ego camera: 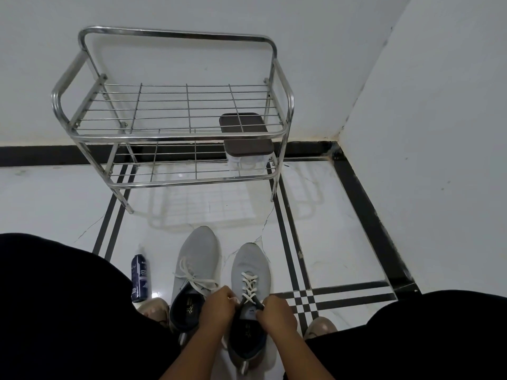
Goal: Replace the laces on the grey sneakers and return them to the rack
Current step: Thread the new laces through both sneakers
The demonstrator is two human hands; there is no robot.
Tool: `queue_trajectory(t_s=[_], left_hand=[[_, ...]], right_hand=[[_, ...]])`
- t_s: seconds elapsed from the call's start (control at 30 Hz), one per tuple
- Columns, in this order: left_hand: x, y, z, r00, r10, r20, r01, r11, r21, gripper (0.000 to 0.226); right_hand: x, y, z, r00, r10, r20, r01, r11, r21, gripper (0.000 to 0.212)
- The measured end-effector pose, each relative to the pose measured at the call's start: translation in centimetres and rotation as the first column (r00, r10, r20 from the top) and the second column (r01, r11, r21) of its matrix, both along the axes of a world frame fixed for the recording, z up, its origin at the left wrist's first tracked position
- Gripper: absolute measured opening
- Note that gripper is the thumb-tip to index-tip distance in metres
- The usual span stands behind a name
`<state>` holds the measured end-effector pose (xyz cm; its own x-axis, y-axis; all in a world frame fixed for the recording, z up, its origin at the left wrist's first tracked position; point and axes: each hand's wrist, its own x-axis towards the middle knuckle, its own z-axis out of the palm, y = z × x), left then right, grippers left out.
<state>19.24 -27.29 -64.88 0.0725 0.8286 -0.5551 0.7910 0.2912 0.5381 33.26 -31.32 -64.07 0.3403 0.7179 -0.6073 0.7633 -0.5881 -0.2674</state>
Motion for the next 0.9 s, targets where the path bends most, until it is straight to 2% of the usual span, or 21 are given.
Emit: queue_trajectory(t_s=[0.07, 0.2, 0.4, 0.63, 0.73, 0.83, 0.9], left_hand=[[-0.1, -0.3, 0.3, 0.998, -0.066, -0.023, 0.067, 0.997, 0.037, 0.01], [0.1, -0.5, 0.6, 0.997, -0.079, 0.0, 0.079, 0.995, 0.069, 0.01], [0.7, -0.2, 0.2, 0.967, -0.204, -0.152, 0.22, 0.971, 0.094, 0.012], [0.8, -0.1, 0.5, 0.975, -0.173, -0.137, 0.177, 0.984, 0.014, 0.01], [0.9, 0.0, 0.9, 0.975, -0.178, -0.131, 0.179, 0.984, -0.004, 0.017], [0.9, 0.3, 1.8, 0.98, -0.124, -0.154, 0.128, 0.991, 0.022, 0.023], [1.1, 0.9, 3.0, 0.993, -0.058, -0.105, 0.061, 0.998, 0.021, 0.025]], right_hand=[[0.0, 0.0, 0.1, 1.0, 0.001, -0.004, -0.001, 1.0, 0.004, 0.023], [0.0, 0.0, 0.2, 1.0, 0.003, -0.003, -0.003, 1.0, 0.0, 0.024], [0.0, 0.1, 0.2, 1.0, 0.008, 0.0, -0.008, 1.0, -0.008, 0.024], [-0.1, -0.2, 0.6, 1.0, 0.023, -0.009, -0.023, 1.0, -0.009, 0.023], [0.1, -0.2, 1.0, 0.999, 0.02, -0.035, -0.021, 0.999, -0.035, 0.026], [0.4, 0.2, 2.3, 0.996, -0.008, -0.092, 0.0, 0.996, -0.091, 0.043], [0.6, 1.2, 3.8, 0.985, -0.098, -0.14, 0.086, 0.992, -0.092, 0.052]])
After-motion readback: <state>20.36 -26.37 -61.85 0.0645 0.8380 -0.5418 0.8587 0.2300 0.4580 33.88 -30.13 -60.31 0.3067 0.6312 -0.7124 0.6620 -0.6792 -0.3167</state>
